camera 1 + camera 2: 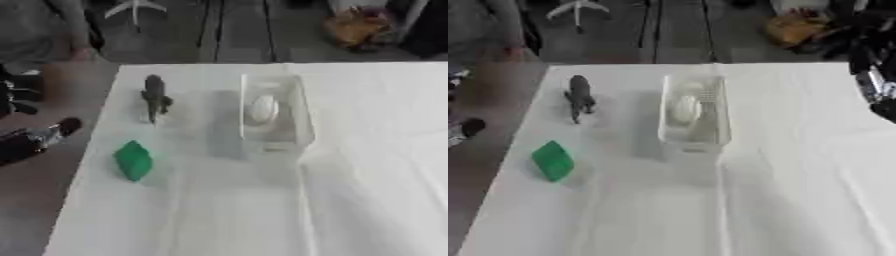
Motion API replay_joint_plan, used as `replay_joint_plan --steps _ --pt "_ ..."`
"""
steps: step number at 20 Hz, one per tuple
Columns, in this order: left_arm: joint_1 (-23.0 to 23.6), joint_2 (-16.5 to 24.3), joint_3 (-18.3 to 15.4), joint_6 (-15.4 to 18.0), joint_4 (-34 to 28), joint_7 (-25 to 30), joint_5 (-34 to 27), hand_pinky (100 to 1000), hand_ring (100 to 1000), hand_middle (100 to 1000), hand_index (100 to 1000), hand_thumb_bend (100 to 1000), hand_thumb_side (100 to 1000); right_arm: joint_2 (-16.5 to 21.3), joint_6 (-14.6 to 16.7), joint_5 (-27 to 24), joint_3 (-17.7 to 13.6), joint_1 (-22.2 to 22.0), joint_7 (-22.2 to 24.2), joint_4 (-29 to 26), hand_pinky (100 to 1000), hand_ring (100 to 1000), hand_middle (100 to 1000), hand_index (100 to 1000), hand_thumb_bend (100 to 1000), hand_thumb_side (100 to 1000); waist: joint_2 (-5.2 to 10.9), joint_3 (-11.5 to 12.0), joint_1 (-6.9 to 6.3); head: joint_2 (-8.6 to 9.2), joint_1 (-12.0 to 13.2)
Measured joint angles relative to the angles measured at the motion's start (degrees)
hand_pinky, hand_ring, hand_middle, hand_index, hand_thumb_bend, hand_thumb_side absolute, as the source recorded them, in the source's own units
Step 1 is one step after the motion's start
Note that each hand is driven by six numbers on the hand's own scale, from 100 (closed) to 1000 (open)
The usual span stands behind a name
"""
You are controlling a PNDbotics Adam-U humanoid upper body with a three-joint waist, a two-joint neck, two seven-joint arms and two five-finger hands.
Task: Pick up objects on the table and place them in the box.
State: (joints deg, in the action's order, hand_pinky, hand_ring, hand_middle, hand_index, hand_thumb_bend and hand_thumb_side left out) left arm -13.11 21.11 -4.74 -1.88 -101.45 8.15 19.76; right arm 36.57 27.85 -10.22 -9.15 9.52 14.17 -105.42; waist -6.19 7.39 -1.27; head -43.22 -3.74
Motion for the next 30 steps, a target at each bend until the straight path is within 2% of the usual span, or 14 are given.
replay_joint_plan --steps 3,13,16,20,23,30 --pt "0.0 0.0 0.0 0.0 0.0 0.1 0.1 665 739 733 846 779 386 0.0 0.0 0.0 0.0 0.0 0.0 0.0 638 740 780 889 100 528 0.0 0.0 0.0 0.01 0.0" --pt "0.0 0.0 0.0 -0.1 -0.2 1.0 0.8 668 741 735 849 765 391 0.0 0.0 0.0 0.0 0.0 0.0 0.0 638 740 780 889 100 529 0.0 0.0 0.0 0.45 0.2" --pt "0.0 0.5 0.5 -0.2 0.0 1.6 1.0 667 741 737 850 761 421 0.0 0.0 0.0 0.0 0.0 0.0 0.0 638 740 780 889 100 529 0.01 -0.1 0.0 0.45 0.2" --pt "-1.2 3.7 2.9 -1.1 1.9 4.2 1.4 665 739 738 852 757 447 0.0 0.0 0.0 0.1 0.0 0.1 0.0 638 740 780 889 100 531 0.2 -0.3 0.0 0.45 0.2" --pt "-2.4 5.7 5.0 -2.0 3.9 6.5 1.6 663 739 746 857 784 500 0.0 0.1 0.0 0.3 0.1 0.2 0.0 638 740 781 889 100 531 0.2 -0.7 -0.04 0.45 0.2" --pt "-8.1 9.1 14.5 -2.6 13.3 13.0 4.0 662 738 749 860 824 507 0.0 0.1 -0.2 0.7 0.4 0.5 0.0 639 740 781 890 100 530 0.33 -1.1 -0.05 0.44 0.7"
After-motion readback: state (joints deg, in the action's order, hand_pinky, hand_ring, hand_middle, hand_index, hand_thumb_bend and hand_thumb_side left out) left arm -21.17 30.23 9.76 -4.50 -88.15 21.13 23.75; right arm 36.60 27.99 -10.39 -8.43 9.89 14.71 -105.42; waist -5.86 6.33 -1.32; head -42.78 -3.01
